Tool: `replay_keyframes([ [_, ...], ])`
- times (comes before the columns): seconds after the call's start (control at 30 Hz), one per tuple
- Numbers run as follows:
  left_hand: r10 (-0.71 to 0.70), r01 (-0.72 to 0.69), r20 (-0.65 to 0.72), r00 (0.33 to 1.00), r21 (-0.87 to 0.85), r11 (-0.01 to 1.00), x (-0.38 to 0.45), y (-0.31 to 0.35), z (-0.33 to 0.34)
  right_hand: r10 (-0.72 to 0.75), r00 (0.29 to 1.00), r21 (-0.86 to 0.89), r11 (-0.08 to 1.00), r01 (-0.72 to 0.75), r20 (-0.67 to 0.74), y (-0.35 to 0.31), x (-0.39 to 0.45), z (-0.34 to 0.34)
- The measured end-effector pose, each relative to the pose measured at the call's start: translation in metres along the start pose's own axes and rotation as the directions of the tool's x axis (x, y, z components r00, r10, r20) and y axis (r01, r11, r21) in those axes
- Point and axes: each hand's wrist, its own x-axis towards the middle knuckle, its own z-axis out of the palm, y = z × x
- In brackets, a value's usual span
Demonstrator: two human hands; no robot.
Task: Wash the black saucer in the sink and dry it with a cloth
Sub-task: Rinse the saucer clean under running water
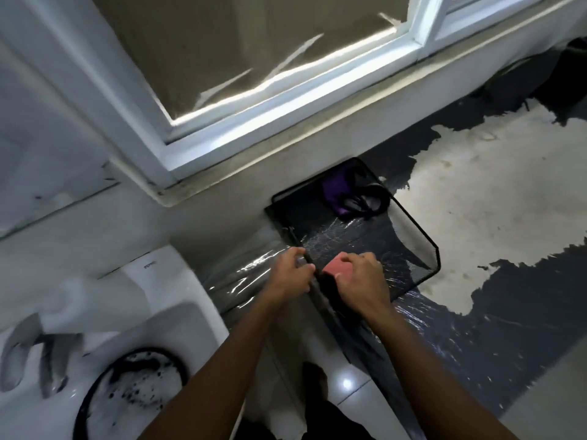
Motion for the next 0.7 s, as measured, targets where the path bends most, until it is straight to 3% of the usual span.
replay_keyframes([
  [0.1,0.111,-0.118,-0.144,0.983,-0.035,0.992,-0.027,-0.012,-0.047,-0.175,0.984,0.055,0.983,0.176,-0.015,-0.039,-0.007,0.009],
  [0.2,0.076,-0.108,-0.284,0.956,-0.101,0.989,-0.063,-0.042,-0.098,-0.335,0.941,0.136,0.935,0.327,0.041,-0.086,-0.028,0.034],
  [0.37,-0.155,0.047,-0.426,0.891,-0.252,0.967,-0.123,-0.122,-0.159,-0.521,0.819,0.213,0.851,0.480,0.239,-0.143,-0.084,0.100],
  [0.53,-0.428,0.224,-0.460,0.778,-0.433,0.873,-0.181,-0.218,-0.208,-0.655,0.627,0.271,0.751,0.603,0.421,-0.199,-0.154,0.169],
  [0.6,-0.480,0.214,-0.455,0.750,-0.521,0.827,-0.198,-0.245,-0.224,-0.648,0.594,0.324,0.758,0.567,0.476,-0.233,-0.178,0.184],
  [0.7,-0.520,0.191,-0.462,0.719,-0.589,0.786,-0.212,-0.277,-0.242,-0.513,0.670,0.468,0.841,0.270,0.536,-0.294,-0.200,0.194],
])
